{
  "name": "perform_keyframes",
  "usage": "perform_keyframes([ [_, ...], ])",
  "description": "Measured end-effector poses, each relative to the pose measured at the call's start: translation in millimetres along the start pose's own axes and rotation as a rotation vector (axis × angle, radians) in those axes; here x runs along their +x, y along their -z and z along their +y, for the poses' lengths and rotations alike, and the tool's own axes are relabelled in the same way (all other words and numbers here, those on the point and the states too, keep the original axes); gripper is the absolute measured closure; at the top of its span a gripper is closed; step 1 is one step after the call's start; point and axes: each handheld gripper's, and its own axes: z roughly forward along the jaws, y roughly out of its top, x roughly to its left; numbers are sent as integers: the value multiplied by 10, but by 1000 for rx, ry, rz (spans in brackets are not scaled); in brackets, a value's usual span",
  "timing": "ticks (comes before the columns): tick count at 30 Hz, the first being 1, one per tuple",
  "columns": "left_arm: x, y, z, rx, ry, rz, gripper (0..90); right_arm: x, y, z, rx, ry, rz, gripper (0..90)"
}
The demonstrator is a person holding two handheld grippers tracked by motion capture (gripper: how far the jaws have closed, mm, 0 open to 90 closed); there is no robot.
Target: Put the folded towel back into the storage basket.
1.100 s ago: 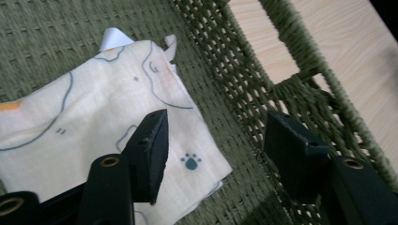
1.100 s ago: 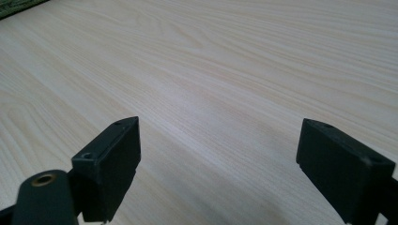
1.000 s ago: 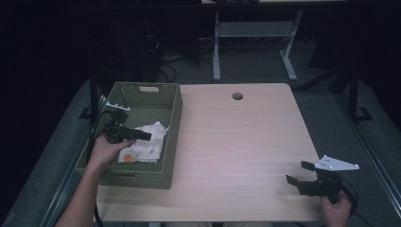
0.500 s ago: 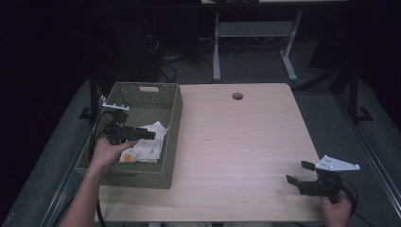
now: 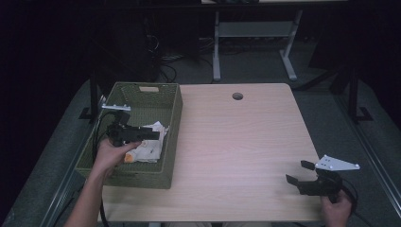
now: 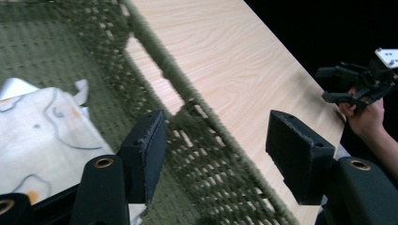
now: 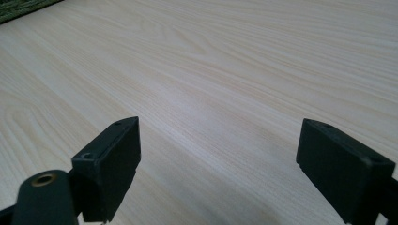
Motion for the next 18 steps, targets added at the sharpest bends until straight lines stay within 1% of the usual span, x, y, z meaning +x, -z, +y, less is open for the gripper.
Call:
perform_keyframes([
  [3, -96, -38, 25, 1, -21, -10, 380, 4, 4, 5, -1, 2, 1, 135],
  [6, -190, -76, 57, 13, -52, -15, 380, 1, 6, 4, 0, 3, 4, 135],
  [8, -252, -91, 79, 12, -61, -13, 380, -5, 1, 1, 4, 2, 13, 135],
  [9, -303, -98, 98, 11, -73, -20, 380, -3, 1, 0, 3, 5, 12, 135],
  [10, -303, -98, 98, 11, -73, -20, 380, -3, 1, 0, 3, 5, 12, 135],
  [16, -441, -144, 137, 8, -96, -22, 380, -10, 5, 1, 4, 10, 22, 135],
  [17, -500, -181, 141, 16, -109, -20, 380, -13, 7, -2, 4, 10, 25, 135],
  [18, -500, -181, 141, 16, -109, -20, 380, -13, 7, -2, 4, 10, 25, 135],
])
